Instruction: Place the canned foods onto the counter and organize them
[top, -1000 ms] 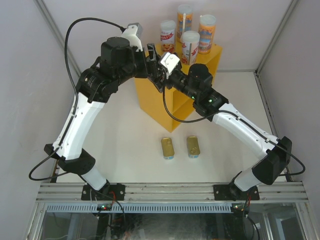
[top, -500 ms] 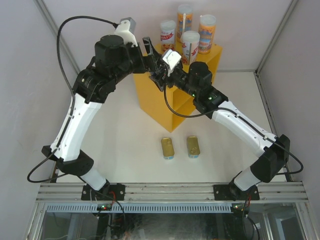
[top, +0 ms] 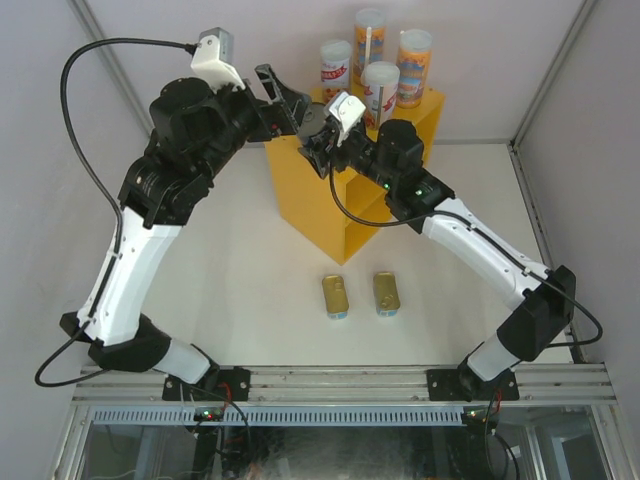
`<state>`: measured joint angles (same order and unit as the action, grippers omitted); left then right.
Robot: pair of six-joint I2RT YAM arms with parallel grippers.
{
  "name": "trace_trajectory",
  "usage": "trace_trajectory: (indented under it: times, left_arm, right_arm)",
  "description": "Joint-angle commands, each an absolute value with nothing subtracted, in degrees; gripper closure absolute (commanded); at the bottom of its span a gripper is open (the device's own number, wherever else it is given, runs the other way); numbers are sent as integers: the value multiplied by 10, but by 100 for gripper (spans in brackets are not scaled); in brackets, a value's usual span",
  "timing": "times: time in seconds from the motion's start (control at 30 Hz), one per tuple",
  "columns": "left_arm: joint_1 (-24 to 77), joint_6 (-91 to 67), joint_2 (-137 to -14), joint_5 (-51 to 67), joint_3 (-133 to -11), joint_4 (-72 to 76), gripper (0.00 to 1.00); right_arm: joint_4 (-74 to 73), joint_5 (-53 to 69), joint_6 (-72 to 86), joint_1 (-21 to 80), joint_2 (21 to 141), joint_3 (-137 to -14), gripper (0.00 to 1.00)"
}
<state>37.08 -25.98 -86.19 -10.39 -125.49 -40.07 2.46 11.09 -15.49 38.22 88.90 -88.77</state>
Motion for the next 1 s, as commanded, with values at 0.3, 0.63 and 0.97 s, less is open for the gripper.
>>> trace_trajectory:
  times: [0.3,0.63,0.97]
  left_arm:
    - [368,-257,-716,-165,-1059,-318,7]
    - [368,-259,-600,-126,-865,-239,6]
    - [368,-288,-516,-84,-708,-170,7]
  right_arm:
    - [82,79,-79,367,966,-951,94]
    - [103,59,-55,367,1029,-996,93]
    - [126,55,-34,360,1067,-1015,91]
